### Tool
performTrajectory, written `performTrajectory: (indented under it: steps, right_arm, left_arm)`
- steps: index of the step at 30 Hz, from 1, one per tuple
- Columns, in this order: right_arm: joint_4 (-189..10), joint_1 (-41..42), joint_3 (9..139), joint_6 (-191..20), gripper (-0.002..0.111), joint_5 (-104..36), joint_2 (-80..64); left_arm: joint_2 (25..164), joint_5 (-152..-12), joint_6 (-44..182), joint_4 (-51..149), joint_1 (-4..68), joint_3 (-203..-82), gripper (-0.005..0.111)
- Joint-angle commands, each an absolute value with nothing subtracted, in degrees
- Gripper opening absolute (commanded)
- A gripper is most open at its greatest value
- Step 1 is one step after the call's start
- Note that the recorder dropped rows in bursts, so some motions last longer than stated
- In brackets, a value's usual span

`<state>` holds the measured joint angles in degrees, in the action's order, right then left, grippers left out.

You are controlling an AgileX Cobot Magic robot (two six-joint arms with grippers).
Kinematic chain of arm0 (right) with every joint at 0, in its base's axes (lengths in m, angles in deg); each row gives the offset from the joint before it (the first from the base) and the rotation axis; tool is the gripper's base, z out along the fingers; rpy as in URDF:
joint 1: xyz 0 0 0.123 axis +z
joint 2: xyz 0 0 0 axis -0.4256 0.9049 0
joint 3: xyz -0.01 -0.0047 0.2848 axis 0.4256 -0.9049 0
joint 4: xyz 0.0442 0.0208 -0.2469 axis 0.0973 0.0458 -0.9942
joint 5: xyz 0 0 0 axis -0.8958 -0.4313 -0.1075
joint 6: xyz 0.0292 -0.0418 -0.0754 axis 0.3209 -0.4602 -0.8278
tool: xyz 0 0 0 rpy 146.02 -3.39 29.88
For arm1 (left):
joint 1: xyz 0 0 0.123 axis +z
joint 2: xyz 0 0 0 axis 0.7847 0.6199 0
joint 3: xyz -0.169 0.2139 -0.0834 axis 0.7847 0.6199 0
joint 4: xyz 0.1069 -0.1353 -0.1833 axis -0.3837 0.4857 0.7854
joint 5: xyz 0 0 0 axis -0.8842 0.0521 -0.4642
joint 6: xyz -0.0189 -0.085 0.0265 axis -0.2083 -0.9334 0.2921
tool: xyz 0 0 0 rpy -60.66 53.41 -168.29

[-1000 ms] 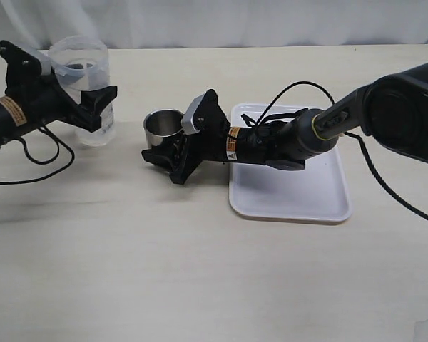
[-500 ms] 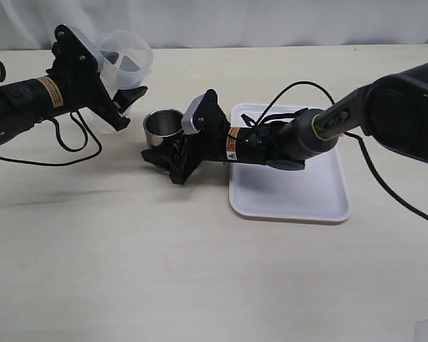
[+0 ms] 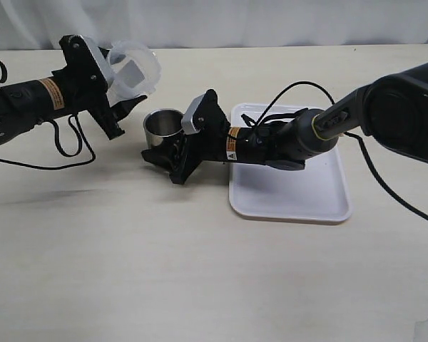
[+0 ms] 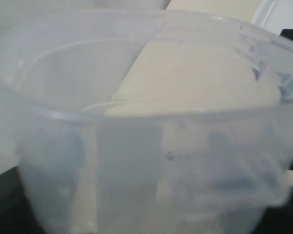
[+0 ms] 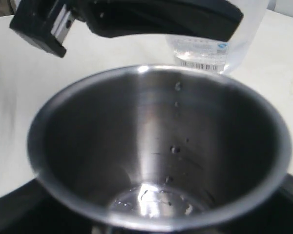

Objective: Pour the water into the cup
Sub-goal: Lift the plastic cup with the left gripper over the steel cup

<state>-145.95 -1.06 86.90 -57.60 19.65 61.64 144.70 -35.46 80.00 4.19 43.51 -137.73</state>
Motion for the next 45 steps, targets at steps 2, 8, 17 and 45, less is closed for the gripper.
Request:
performTrajectory:
  steps: [2, 8, 17, 45]
  right_arm:
    - [-146.8, -1.0, 86.7, -57.2, 0.004, 17.5, 62.1]
    - [-146.8, -1.0, 86.7, -57.2, 0.004, 17.5, 62.1]
    - [-146.8, -1.0, 86.7, -57.2, 0.004, 17.5, 62.1]
    - [-146.8, -1.0, 86.7, -57.2, 0.004, 17.5, 62.1]
  left_arm:
    - [144.4, -33.1, 83.9, 4.1, 43.3, -138.3, 0.0]
    - [144.4, -33.1, 88.1, 4.1, 43.3, -138.3, 0.0]
    - [144.4, -30.4, 94.9, 4.2, 43.3, -138.3, 0.0]
    - [144.4, -30.0, 113.2, 4.7, 42.9, -138.3, 0.0]
